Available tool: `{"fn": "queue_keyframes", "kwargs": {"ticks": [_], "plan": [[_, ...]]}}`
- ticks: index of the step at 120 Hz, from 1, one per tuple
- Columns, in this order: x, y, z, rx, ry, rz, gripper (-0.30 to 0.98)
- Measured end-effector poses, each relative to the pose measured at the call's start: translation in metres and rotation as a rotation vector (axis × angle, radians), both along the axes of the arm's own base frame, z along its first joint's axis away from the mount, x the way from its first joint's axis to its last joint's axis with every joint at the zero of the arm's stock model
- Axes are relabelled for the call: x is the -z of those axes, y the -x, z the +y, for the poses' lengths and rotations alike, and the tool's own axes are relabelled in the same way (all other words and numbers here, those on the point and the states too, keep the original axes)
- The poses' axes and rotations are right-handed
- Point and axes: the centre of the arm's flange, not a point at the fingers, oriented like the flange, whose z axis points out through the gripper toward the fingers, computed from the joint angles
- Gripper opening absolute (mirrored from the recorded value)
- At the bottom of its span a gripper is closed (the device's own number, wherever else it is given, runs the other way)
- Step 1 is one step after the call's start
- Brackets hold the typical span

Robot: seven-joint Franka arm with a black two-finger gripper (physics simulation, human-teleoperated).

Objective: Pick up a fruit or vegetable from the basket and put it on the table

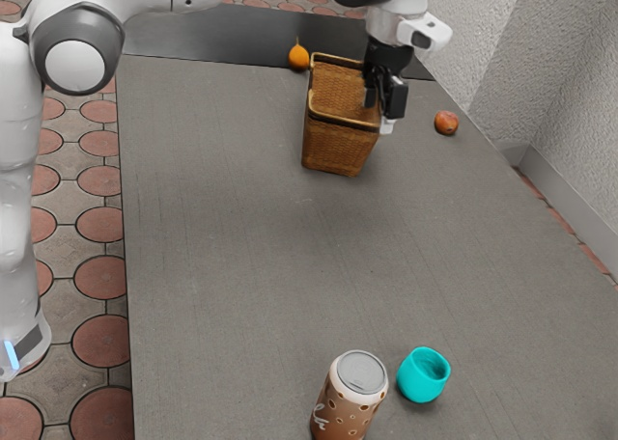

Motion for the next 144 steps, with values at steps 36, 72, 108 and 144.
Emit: {"fn": "queue_keyframes", "kwargs": {"ticks": [36,72,108,144], "plan": [[-0.024,-0.006,-0.019,0.059,-0.042,-0.077,0.69],[0.070,-0.040,0.256,-0.241,-0.067,-0.065,0.69],[0.050,-0.037,0.262,-0.056,-0.152,-0.077,0.69],[0.043,-0.037,0.248,0.164,-0.184,-0.073,0.68]]}}
